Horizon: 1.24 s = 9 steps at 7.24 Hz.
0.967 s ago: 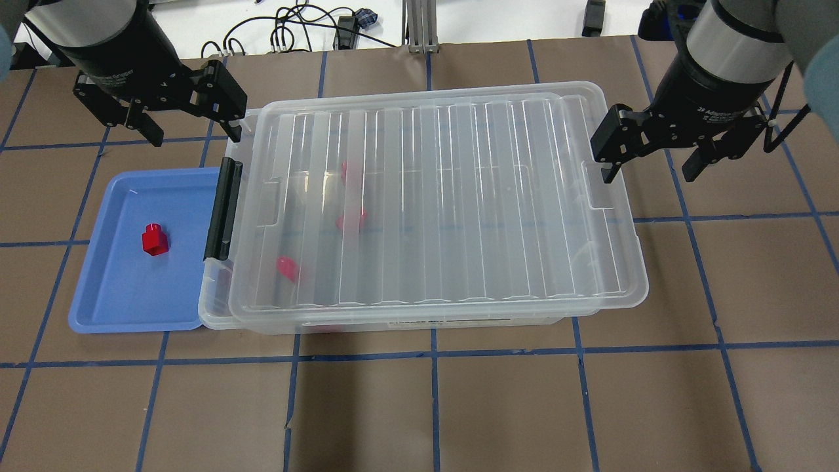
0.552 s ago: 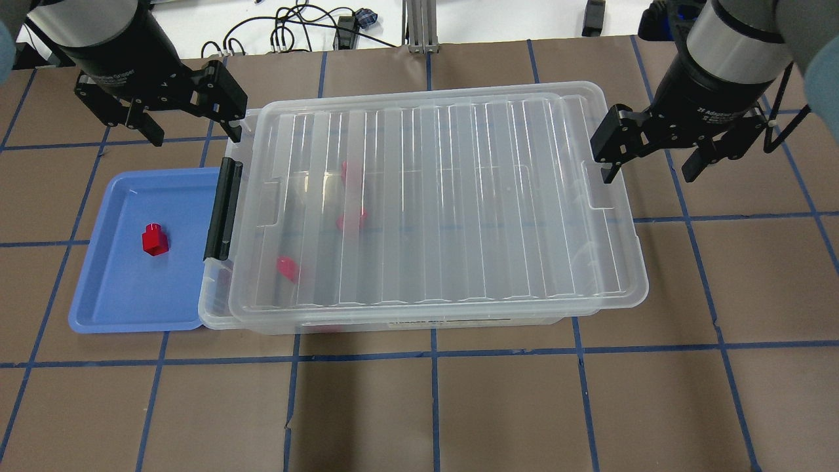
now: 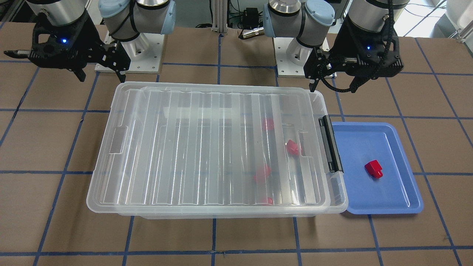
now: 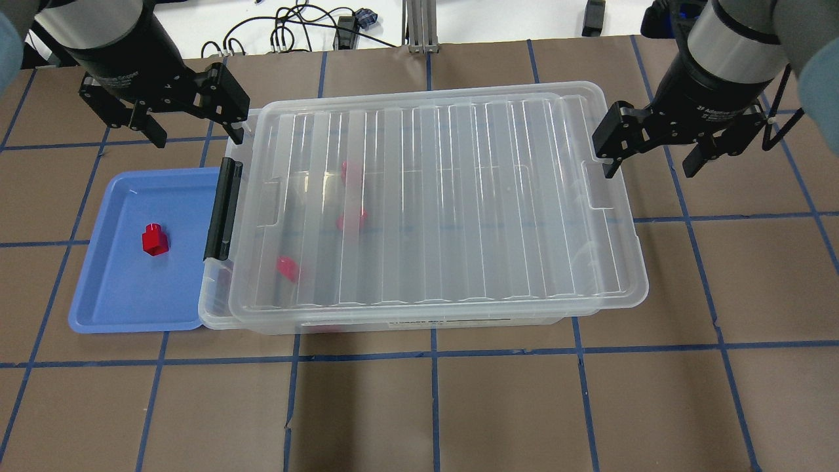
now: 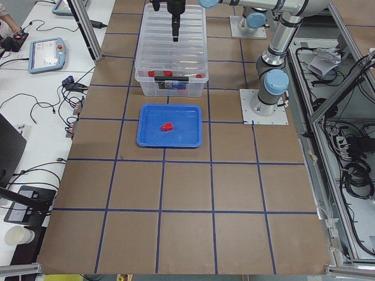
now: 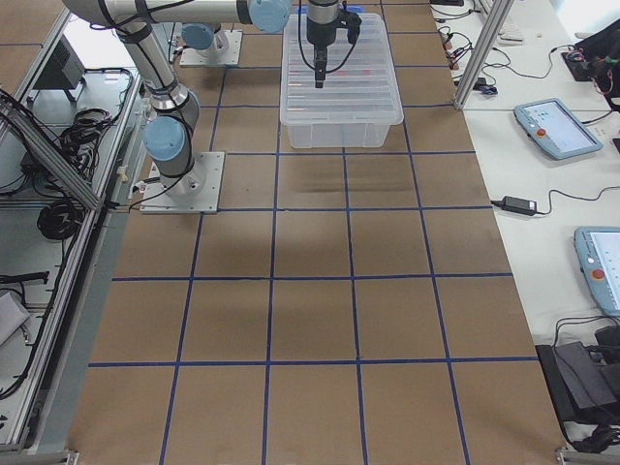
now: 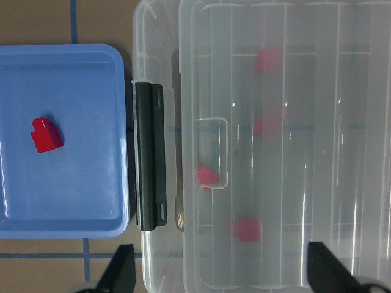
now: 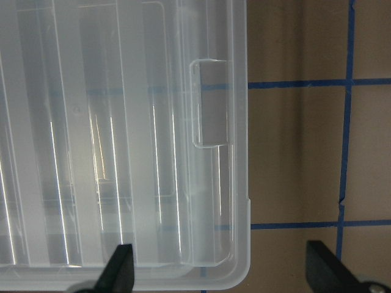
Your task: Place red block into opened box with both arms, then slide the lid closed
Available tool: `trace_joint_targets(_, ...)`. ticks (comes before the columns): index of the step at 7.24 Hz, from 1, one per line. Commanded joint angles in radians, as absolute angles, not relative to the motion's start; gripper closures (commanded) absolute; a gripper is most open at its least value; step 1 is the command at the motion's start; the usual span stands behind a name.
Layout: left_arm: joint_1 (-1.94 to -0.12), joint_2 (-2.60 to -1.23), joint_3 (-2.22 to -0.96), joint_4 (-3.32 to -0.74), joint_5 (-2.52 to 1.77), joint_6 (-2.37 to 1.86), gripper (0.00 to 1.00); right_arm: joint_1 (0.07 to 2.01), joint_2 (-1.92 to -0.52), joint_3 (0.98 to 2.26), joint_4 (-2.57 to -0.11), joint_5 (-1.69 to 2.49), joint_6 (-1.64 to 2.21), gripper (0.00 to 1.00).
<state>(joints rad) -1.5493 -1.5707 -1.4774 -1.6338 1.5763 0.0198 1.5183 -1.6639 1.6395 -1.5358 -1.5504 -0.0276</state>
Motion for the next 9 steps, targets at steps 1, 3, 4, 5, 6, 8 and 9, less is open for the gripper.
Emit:
trace_joint_targets(1, -1.548, -1.566, -1.477, -1.634, 1.575, 0.02, 0.0, 1.517, -1.642, 1.643, -1.545, -1.549, -0.029, 0.0)
trace_joint_targets(3, -1.546, -1.571, -1.471, -1.629, 1.575, 0.025, 0.0, 1.503, -1.557, 1.649, -1.661, -1.566, -0.043, 0.0)
trace_joint_targets(4, -1.546, -1.571, -1.471, -1.629, 1.575, 0.026, 0.0, 1.502, -1.507, 1.655, -1.67, -1.563, -0.054, 0.0)
trace_joint_targets(5, -1.546, -1.563, -1.476, -1.629, 1.575, 0.028, 0.0, 1.482, -1.488, 1.655, -1.683, -1.565, -0.066, 0.0)
trace_joint_targets(6, -1.543, -1.58, -1.465, -1.621, 1.575, 0.028, 0.0, 1.447, -1.467, 1.655, -1.684, -1.562, -0.086, 0.0)
trace_joint_targets(8, -1.543, -1.577, -1.467, -1.621, 1.575, 0.028, 0.0, 1.437, -1.439, 1.657, -1.695, -1.552, -0.091, 0.0)
trace_joint_targets(9, -1.543, -1.578, -1.465, -1.621, 1.575, 0.028, 0.0, 1.437, -1.421, 1.664, -1.7, -1.551, -0.092, 0.0)
